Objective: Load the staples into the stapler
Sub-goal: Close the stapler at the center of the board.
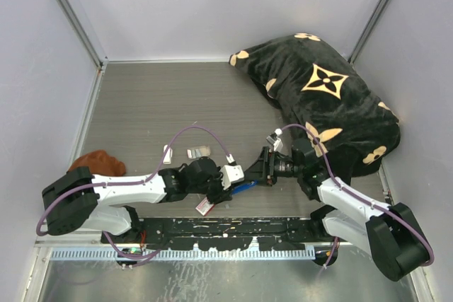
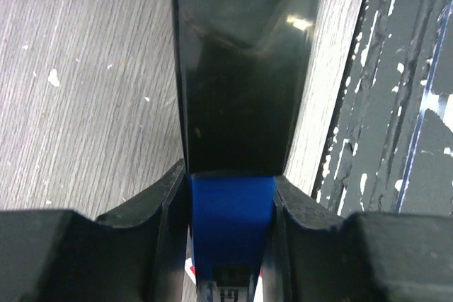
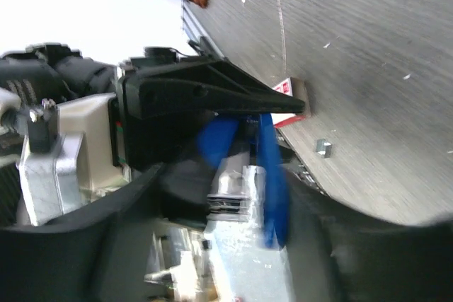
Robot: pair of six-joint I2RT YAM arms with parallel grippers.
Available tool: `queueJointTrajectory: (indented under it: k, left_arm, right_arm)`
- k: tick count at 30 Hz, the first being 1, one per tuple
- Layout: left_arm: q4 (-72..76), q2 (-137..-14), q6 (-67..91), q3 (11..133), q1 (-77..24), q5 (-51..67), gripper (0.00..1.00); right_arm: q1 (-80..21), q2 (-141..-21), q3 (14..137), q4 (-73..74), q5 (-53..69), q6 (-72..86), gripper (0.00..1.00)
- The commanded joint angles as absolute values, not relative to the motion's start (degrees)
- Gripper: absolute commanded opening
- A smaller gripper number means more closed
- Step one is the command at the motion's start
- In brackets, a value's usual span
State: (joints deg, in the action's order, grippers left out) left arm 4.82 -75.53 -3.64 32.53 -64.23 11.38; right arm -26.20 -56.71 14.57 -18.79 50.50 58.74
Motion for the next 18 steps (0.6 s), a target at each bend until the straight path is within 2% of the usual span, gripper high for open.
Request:
queueJointTrajectory:
  k: [1, 2, 3, 10, 11, 14, 18]
  left_arm:
    - [6.24, -75.61, -3.87, 35.37, -64.17, 12.3, 0.02]
    - [6.31, -75.62, -3.87, 35.41, -64.23, 12.08, 0.02]
    - [6.33, -75.67, -3.87, 35.42, -64.18, 11.93, 0.02]
    - [6.15, -75.44, -3.76, 35.63, -64.2, 11.11, 0.03]
    - [6.03, -75.49, -3.59, 35.76, -64.17, 10.96, 0.09]
    - [6.44, -74.77, -1.83, 35.59, -64.16, 9.05, 0.48]
    - [9.98, -67.36, 2.54, 33.1, -64.07, 3.03, 0.75]
  right_arm:
    - [-26.54, -57.28, 19.16, -14.48, 51.31, 54.24, 0.33]
    - [-26.54, -57.42, 19.3, -12.84, 50.61, 53.27, 0.07]
    - [-26.54, -57.44, 19.38, -11.15, 49.56, 52.29, 0.01]
    - [-26.54, -56.96, 17.76, -11.86, 46.75, 52.96, 0.01]
    - [-26.54, -57.01, 17.57, -12.92, 46.47, 53.76, 0.01]
    - [-26.54, -56.71, 16.92, -16.26, 43.02, 55.85, 0.01]
    - [-26.55, -55.7, 15.59, -24.13, 34.9, 58.67, 0.01]
